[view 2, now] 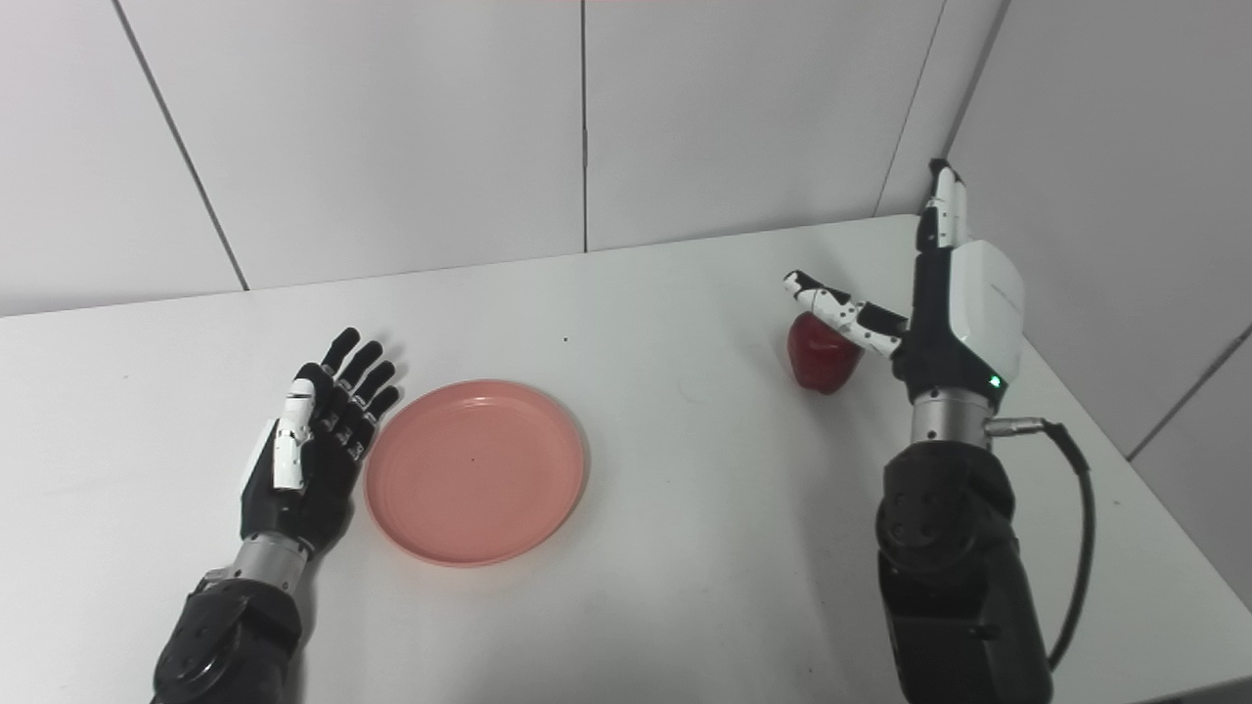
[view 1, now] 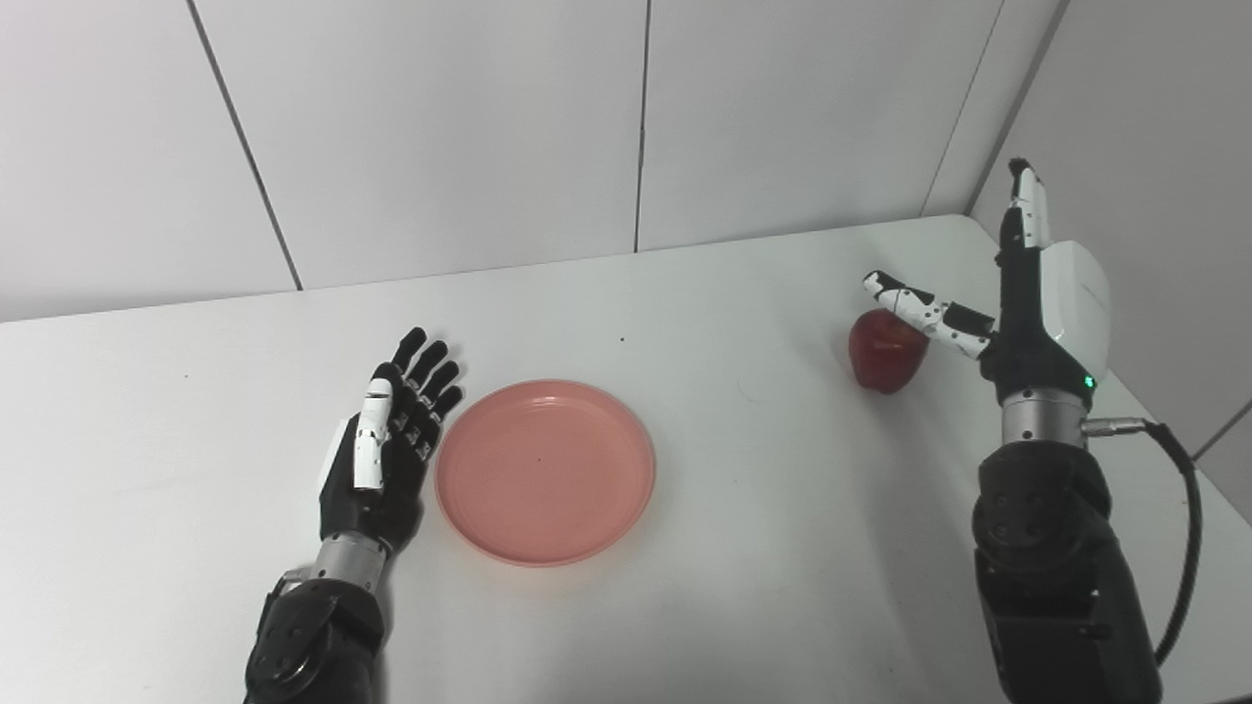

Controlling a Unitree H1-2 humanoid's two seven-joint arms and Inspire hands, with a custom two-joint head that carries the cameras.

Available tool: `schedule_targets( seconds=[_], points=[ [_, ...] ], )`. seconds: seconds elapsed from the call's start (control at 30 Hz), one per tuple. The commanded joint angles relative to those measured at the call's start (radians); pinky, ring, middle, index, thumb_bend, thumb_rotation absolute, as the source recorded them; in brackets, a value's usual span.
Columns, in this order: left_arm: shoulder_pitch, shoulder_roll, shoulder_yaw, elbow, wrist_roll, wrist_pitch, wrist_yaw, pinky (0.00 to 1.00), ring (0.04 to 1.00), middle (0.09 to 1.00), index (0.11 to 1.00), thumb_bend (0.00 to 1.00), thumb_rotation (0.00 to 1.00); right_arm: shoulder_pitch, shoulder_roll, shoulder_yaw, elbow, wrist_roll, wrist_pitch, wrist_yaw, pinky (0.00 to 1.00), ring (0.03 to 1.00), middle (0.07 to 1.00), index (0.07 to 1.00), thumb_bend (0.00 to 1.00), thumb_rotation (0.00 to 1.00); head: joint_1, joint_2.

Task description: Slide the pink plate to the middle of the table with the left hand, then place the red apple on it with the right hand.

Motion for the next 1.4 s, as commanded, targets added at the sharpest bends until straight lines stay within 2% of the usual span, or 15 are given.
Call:
schedule_targets(
  seconds=[0.0,0.3,0.53,0.7,0.87,1.07,1.37],
  points=[
    [0.034,0.014,0.004,0.035,0.003,0.062,0.010,0.94,0.931,0.937,0.922,0.35,1.00,-0.016,-0.025,-0.001,0.003,-0.015,-0.030,-0.025,0.82,0.959,1.000,1.000,1.00,0.54,0.000,-0.001],
    [0.032,0.020,0.006,0.041,-0.007,0.051,0.002,0.94,0.935,0.942,0.929,0.35,1.00,-0.032,-0.042,0.027,0.091,-0.021,-0.025,-0.022,0.81,0.949,0.991,1.000,1.00,0.57,-0.006,0.004],
    [0.030,0.021,0.013,0.042,-0.004,0.059,0.008,0.94,0.926,0.934,0.921,0.35,1.00,-0.055,-0.054,0.034,0.156,0.030,-0.042,-0.020,0.82,0.962,1.000,1.000,1.00,0.53,-0.009,0.006],
    [0.031,0.022,0.014,0.041,-0.002,0.059,0.006,0.93,0.922,0.932,0.925,0.35,1.00,-0.072,-0.066,0.051,0.191,0.045,-0.034,-0.010,0.83,0.964,1.000,1.000,1.00,0.55,-0.010,0.008],
    [0.031,0.024,0.014,0.040,-0.004,0.063,0.004,0.93,0.923,0.934,0.926,0.35,1.00,-0.087,-0.069,0.067,0.198,0.054,-0.011,0.009,0.83,0.971,1.000,1.000,1.00,0.54,-0.011,0.010],
    [0.031,0.026,0.013,0.041,-0.005,0.062,0.000,0.94,0.926,0.936,0.926,0.35,1.00,-0.107,-0.072,0.066,0.238,0.074,-0.032,-0.001,0.80,0.945,0.979,1.000,1.00,0.51,-0.009,0.012],
    [0.031,0.027,0.015,0.039,-0.008,0.067,-0.005,0.94,0.930,0.941,0.932,0.35,1.00,-0.124,-0.076,0.084,0.242,0.083,0.000,0.023,0.84,0.968,0.991,1.000,1.00,0.51,-0.007,0.015]
  ],
)
